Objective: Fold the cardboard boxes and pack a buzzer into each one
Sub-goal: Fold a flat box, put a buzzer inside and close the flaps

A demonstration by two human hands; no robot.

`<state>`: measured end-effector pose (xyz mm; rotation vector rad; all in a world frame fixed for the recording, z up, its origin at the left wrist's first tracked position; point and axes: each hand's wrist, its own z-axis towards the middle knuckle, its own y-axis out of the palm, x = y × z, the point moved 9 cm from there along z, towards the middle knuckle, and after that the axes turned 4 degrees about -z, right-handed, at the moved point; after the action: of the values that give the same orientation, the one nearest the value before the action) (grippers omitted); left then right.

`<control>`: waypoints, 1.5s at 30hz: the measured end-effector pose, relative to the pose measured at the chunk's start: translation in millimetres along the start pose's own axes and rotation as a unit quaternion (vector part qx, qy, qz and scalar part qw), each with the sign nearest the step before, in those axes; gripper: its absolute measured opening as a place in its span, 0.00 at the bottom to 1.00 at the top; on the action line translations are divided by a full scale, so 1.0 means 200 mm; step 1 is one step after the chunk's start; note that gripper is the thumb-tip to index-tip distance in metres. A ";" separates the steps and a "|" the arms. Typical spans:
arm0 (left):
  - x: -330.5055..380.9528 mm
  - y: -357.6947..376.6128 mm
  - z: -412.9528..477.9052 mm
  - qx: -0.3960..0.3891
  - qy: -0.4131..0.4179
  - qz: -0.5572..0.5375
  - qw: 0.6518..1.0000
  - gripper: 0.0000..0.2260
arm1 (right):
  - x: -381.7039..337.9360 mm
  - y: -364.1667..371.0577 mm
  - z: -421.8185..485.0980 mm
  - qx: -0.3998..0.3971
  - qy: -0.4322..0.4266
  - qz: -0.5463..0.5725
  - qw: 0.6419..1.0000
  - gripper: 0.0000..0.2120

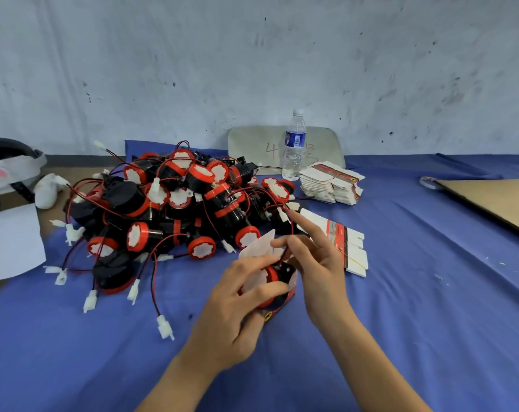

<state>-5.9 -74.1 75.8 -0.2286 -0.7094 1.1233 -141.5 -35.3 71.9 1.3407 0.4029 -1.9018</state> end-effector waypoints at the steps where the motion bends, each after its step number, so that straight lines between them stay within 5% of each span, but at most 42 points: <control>1: 0.00 0.00 0.00 0.002 -0.003 0.004 1.000 0.23 | 0.00 0.00 0.00 0.003 -0.005 -0.003 1.000 0.16; 6: -0.04 -0.04 -0.02 0.074 -0.030 -0.025 0.996 0.26 | -0.06 -0.02 -0.01 0.028 -0.083 -0.074 0.993 0.17; 13: -0.11 -0.05 -0.04 0.128 -0.114 -0.079 0.982 0.28 | -0.06 0.03 -0.04 0.019 -0.082 -0.075 0.994 0.17; 22: -0.09 -0.09 -0.03 0.157 -0.096 -0.007 0.983 0.37 | -0.13 -0.16 -0.03 0.143 -0.091 0.041 0.985 0.16; 26: -0.12 -0.15 -0.04 0.201 -0.146 -0.018 0.969 0.43 | -0.25 0.00 -0.10 0.054 -0.211 -0.127 0.968 0.12; 31: -0.10 -0.16 -0.06 0.199 -0.134 -0.008 0.971 0.46 | -0.19 0.20 -0.16 -0.055 -0.259 -0.289 0.920 0.32; 36: -0.11 -0.10 -0.04 0.166 -0.142 -0.047 0.975 0.49 | -0.17 0.12 -0.12 -0.018 -0.206 -0.243 0.948 0.29; 41: -0.28 0.04 -0.08 0.092 -0.293 -0.091 0.947 0.53 | -0.06 -0.03 -0.03 0.069 -0.042 -0.035 0.996 0.13; 45: -0.38 0.12 -0.13 0.052 -0.345 -0.087 0.933 0.52 | 0.04 -0.07 0.00 0.073 0.020 -0.123 0.989 0.09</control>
<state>-25.6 -125.7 12.7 0.3385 -1.2590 1.0635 -153.2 -29.8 63.6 1.4844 0.4757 -2.1441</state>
